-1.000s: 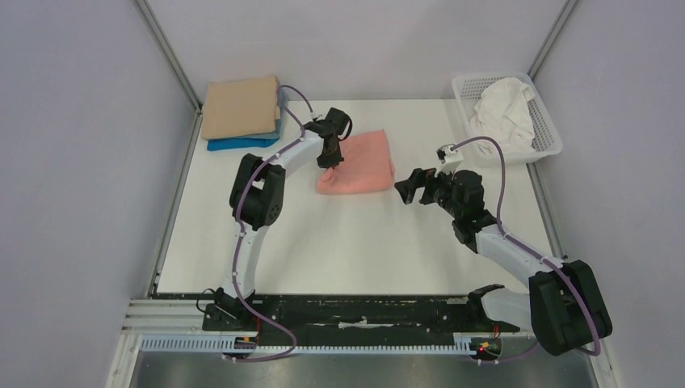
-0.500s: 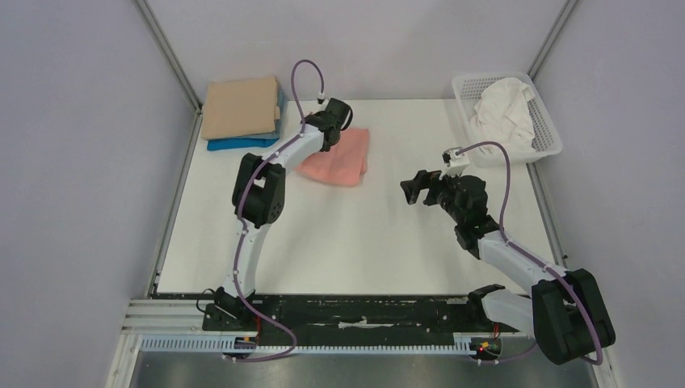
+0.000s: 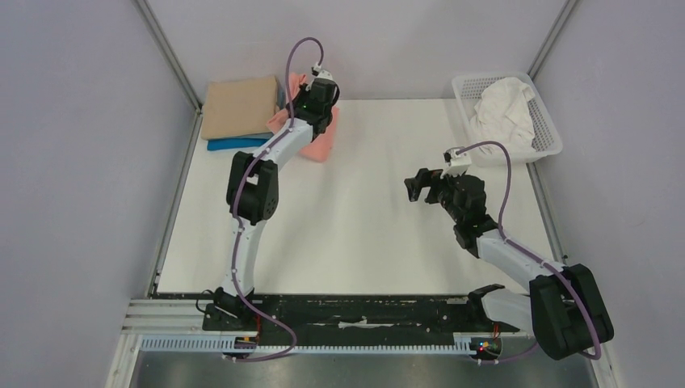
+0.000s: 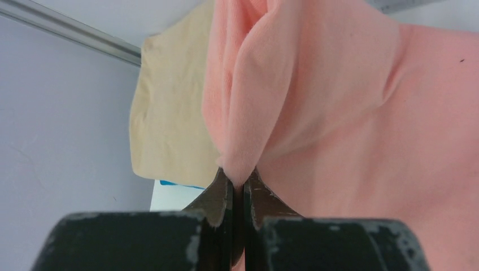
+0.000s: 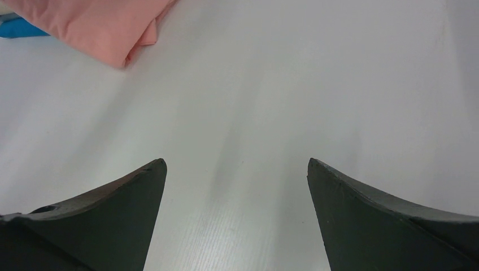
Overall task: Fold and stack the t-shirts
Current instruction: Put the neatly folded tshirt into the corner of the board with the left arm
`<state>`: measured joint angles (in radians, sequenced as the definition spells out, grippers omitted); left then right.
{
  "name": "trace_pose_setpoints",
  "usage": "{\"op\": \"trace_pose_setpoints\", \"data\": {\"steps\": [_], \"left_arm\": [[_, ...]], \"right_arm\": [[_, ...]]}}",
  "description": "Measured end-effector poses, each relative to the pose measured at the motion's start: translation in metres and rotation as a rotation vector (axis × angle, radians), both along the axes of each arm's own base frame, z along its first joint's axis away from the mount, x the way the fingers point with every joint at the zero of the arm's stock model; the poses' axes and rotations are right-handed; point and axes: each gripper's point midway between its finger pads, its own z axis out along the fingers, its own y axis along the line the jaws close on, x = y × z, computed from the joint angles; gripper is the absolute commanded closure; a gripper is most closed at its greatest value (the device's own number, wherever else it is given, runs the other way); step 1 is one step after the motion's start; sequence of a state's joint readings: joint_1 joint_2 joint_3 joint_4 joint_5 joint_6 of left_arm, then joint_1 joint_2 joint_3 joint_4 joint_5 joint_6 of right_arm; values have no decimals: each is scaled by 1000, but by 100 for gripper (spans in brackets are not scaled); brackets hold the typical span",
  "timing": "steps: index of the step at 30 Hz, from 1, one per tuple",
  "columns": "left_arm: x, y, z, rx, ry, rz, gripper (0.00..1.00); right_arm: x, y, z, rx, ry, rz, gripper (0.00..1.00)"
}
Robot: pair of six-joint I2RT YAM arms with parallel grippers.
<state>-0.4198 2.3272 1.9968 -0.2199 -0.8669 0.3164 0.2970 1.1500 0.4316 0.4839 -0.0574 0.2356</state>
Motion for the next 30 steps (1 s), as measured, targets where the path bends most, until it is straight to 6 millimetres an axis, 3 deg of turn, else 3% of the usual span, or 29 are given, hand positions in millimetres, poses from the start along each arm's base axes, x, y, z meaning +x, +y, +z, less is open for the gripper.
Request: {"op": "trace_pose_setpoints", "data": {"steps": [6, 17, 24, 30], "left_arm": [[19, 20, 38, -33, -99, 29, 98], [37, 45, 84, -79, -209, 43, 98], [42, 47, 123, -121, -277, 23, 98], [34, 51, 143, -166, -292, 20, 98]], "right_arm": [[2, -2, -11, -13, 29, -13, 2], [6, -3, -25, -29, 70, -24, 2], [9, -3, -24, -32, 73, -28, 2], [9, -3, -25, -35, 78, -32, 2]]}}
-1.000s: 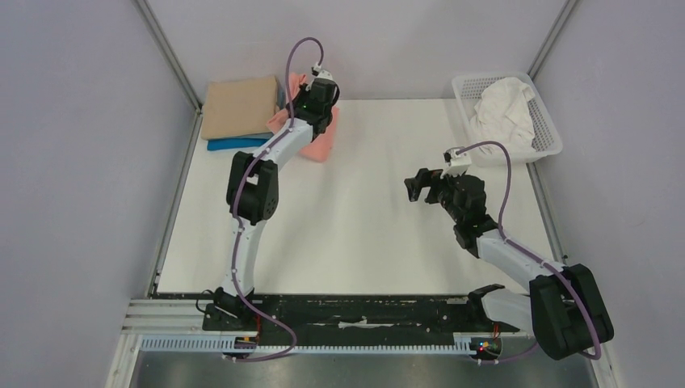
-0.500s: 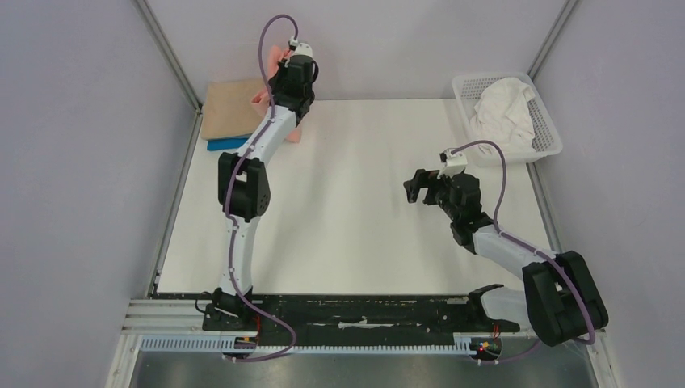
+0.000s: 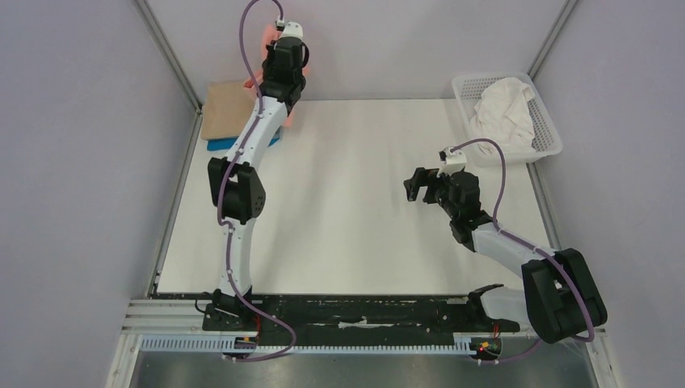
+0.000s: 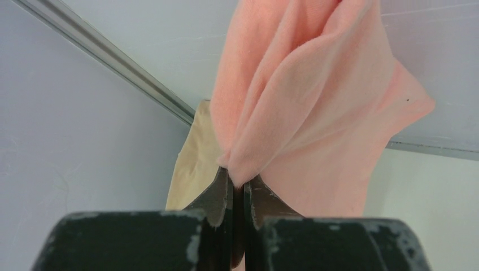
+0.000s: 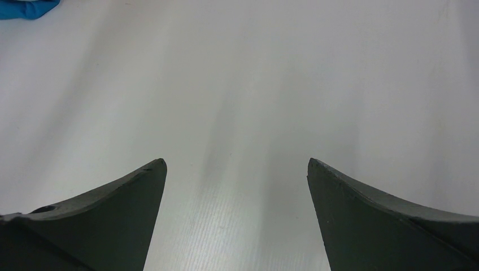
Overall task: Fold and stack the t-shirts
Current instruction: Put the neatly folded tshirt into the corner of the board with the left arm
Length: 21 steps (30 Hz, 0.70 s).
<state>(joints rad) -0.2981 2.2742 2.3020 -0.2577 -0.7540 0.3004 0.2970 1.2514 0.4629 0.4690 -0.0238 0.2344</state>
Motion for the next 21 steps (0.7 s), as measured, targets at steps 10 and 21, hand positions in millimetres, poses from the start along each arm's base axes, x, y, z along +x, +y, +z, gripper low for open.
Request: {"op": "trace_pose_setpoints", "data": {"steps": [10, 21], "left_arm": [[-4, 18, 8, -16, -45, 76, 98], [-19, 64, -12, -20, -1, 143, 98]], "right_arm": [[0, 0, -2, -3, 7, -3, 2], [4, 2, -8, -7, 34, 5, 2]]}}
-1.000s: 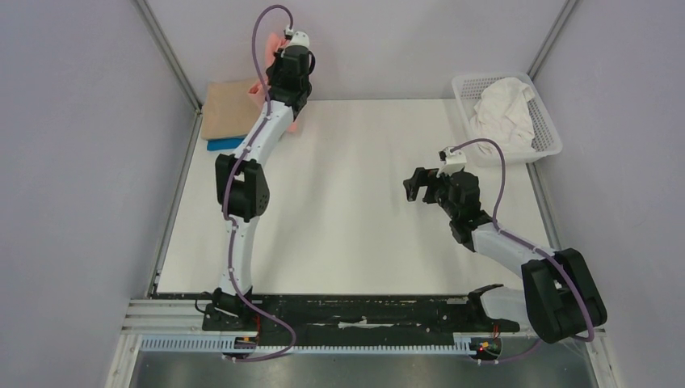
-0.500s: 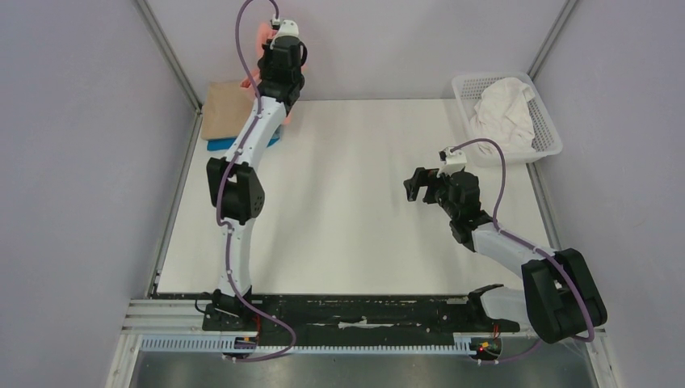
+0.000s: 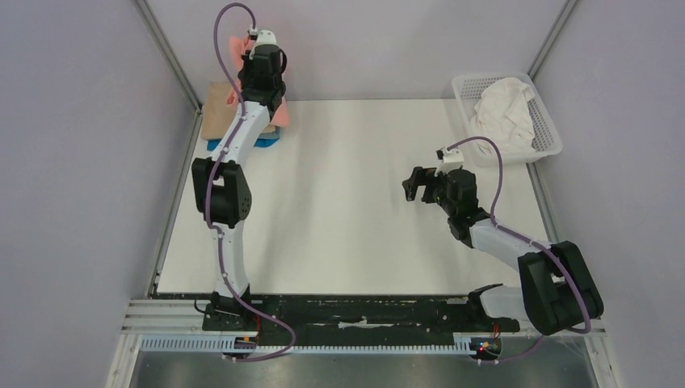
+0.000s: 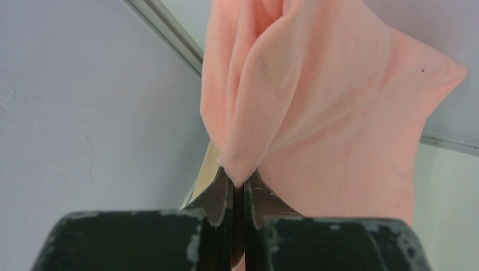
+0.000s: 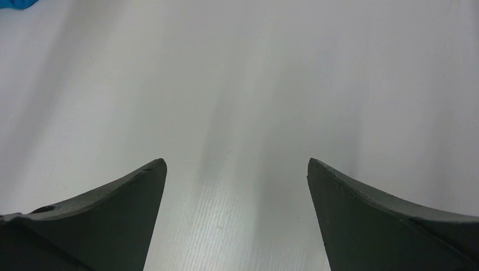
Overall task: Fold and stack the t-shirts
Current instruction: Put the neatly folded tshirt into the corner of the board with the left arm
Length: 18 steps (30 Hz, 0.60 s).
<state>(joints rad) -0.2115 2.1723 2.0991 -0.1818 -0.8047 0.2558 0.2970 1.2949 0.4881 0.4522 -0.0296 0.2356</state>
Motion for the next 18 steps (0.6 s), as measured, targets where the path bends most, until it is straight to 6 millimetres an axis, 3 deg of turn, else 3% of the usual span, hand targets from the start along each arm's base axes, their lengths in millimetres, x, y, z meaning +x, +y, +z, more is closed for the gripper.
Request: {"op": "trace_pose_setpoints", "data": {"steps": [11, 18], "left_arm": [[-9, 34, -41, -21, -3, 35, 98], [3, 61, -42, -42, -95, 60, 98]], "right_arm": [[1, 1, -6, 0, 24, 2, 2], [3, 4, -10, 1, 43, 14, 2]]}}
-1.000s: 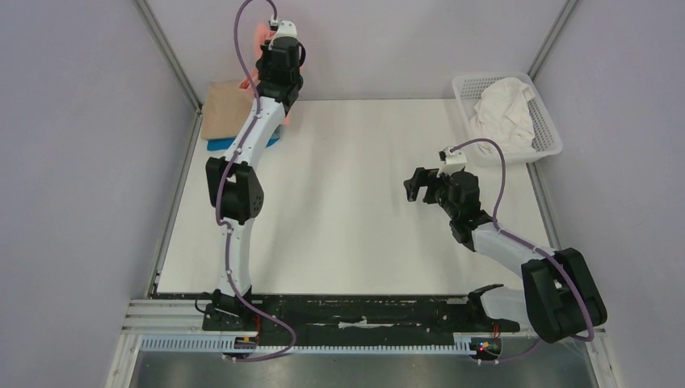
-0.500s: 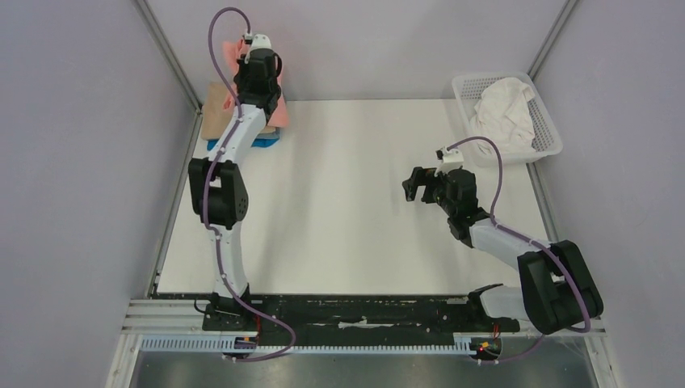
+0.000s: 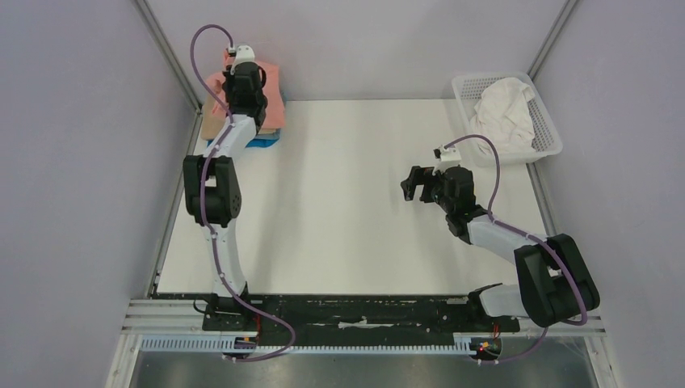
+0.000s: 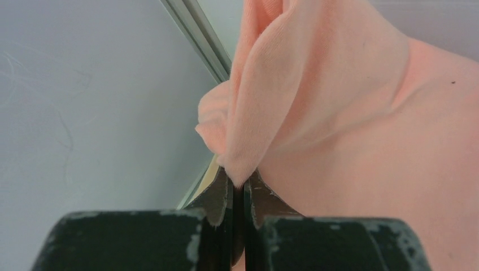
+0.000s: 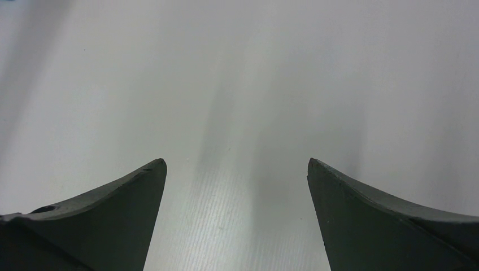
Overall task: Fold and stack the t-shirts
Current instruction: Put the neatly folded tshirt into the corner of the board with the left arm
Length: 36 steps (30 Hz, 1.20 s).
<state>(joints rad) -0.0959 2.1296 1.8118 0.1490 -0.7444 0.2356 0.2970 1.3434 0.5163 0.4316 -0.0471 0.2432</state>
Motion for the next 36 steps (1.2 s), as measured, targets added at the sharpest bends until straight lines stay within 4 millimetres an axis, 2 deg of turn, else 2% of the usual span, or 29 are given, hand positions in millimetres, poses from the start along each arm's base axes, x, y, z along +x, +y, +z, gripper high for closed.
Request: {"op": "trace_pose_setpoints", "data": {"steps": [3, 8, 9, 10, 11, 12, 13, 16, 20, 24, 28, 32, 36], "left_arm": [[6, 17, -9, -4, -12, 12, 98], [14, 49, -40, -12, 26, 28, 97], [15, 55, -46, -14, 34, 31, 90], [17, 61, -52, -17, 41, 37, 69], [19, 68, -57, -23, 46, 43, 44], [21, 74, -62, -26, 53, 50, 26], [22, 80, -66, -32, 55, 62, 23], [23, 93, -70, -44, 56, 88, 23], [21, 101, -66, -73, 24, 125, 22], [21, 90, -69, -142, -2, 109, 21], [3, 67, -75, -234, -4, 66, 20], [-9, 31, -68, -342, -42, -18, 19], [-3, -16, -53, -430, -83, -145, 19]], "right_arm": [[0, 0, 0, -1, 1, 0, 2], [1, 0, -1, -2, 6, -1, 2], [2, 0, -2, -3, 9, -1, 2], [2, 0, -2, -4, 12, -1, 2], [2, 0, -4, -6, 17, -1, 2], [2, 0, -5, -7, 21, -1, 2], [2, 0, -5, -8, 26, -1, 2], [1, 0, -8, -12, 39, -1, 2], [1, 0, -10, -14, 46, 0, 2], [0, 0, -11, -15, 51, 1, 2], [-2, 3, -11, -5, 58, 17, 2], [-5, 5, -4, 5, 50, 30, 2], [-5, 5, 11, 18, 9, 31, 2]]}}
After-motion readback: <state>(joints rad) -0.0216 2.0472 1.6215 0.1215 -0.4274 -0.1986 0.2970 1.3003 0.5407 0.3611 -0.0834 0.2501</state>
